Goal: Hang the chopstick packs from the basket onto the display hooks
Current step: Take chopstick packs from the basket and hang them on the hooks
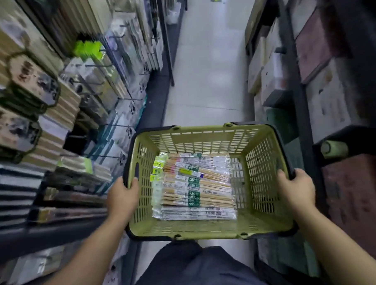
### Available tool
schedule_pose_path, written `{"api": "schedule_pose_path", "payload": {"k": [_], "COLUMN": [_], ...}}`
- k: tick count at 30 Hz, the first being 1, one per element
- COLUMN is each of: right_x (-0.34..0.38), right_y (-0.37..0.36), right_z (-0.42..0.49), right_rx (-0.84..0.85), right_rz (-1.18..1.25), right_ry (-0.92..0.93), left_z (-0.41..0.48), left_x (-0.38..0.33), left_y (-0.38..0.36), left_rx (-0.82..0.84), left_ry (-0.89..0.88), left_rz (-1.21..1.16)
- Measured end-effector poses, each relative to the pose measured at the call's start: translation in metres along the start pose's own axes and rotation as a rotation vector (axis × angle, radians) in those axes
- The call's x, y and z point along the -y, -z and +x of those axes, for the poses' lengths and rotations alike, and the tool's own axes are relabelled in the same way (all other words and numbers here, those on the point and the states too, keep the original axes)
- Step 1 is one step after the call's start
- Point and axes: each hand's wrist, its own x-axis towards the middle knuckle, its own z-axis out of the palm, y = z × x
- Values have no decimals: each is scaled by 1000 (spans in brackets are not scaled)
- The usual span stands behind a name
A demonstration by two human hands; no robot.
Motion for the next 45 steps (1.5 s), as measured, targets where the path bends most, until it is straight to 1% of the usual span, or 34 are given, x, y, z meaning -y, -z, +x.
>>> {"api": "schedule_pose_path", "payload": {"k": [6, 10, 13, 17, 20, 22, 27, 31, 35, 40, 45], "right_x": [84, 141, 181, 235, 271, 294, 336, 361, 374, 383, 384], "right_y": [-24, -40, -58, -92, -116, -132, -164, -190, -215, -239, -267], "right_z": [83, 132, 173, 226, 255, 269, 283, 286, 284, 272, 268], "right_rx": [49, 85, 160, 266, 322, 378, 431, 510, 562, 589, 686], "right_rz": [14, -26, -55, -102, -165, -196, -269, -351, -439, -486, -543], "right_ry": [66, 118, 177, 289, 363, 411, 550, 638, 734, 837, 892], "left_z": [69, 96, 111, 124, 126, 122, 109, 93, 74, 41, 25], "left_x": [-49, -73, -81, -94, -102, -105, -105, -98, -85, -74, -67], "left_y": [-14, -17, -21, -27, -32, -33, -40, -49, -60, -77, -97], "left_rx": [-5, -67, -104, -218, -241, -285, -359, -438, -444, -510, -550], "left_ry": [78, 151, 231, 351, 443, 502, 628, 726, 794, 857, 951], "left_rz": [-19, -24, -32, -35, -77, -84, -160, -229, -292, -389, -410]}}
